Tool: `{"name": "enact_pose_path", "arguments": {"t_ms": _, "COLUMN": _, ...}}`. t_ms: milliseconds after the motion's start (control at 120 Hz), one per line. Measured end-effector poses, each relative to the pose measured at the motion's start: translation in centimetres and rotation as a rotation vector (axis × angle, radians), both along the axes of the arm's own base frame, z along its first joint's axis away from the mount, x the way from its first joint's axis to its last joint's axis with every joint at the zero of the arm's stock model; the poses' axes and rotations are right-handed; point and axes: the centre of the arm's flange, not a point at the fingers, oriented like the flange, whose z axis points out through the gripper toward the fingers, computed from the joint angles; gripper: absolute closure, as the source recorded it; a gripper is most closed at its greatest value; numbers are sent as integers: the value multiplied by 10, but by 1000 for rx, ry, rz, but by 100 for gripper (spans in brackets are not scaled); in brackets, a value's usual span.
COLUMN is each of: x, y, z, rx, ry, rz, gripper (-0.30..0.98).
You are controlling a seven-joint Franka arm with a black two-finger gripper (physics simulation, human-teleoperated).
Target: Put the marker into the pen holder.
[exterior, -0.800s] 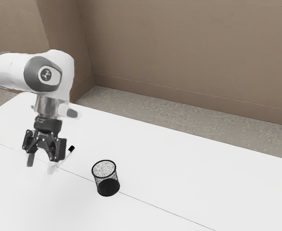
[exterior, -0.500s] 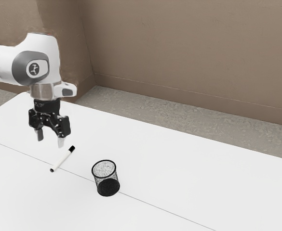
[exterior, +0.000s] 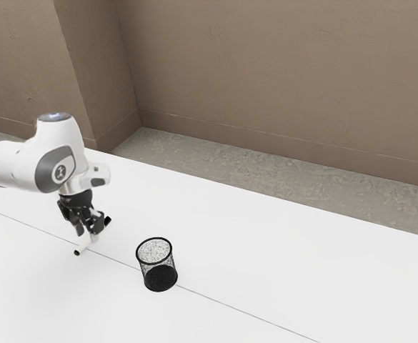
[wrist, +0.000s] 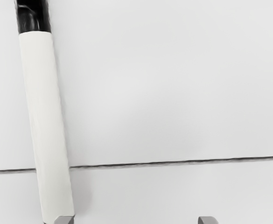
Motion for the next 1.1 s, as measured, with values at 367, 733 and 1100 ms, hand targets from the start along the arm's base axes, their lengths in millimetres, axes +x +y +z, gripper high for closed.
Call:
{"name": "enact_pose_path", "arguments": {"t_ms": 367, "x": 35, "y": 18, "z": -28, "rx": -4, "ry": -81, "rz": -60, "gripper": 48}}
{"name": "enact_pose_path", "arguments": {"t_ms": 733, "x": 35, "y": 27, "z": -46, "rx": -13, "ry": -90, "rz": -95, "gripper": 49}}
{"name": "enact_pose_path", "arguments": {"t_ms": 1100, "x": 62, "y": 54, "z": -54, "rx": 13, "ry": -112, "rz": -108, "gripper": 49}}
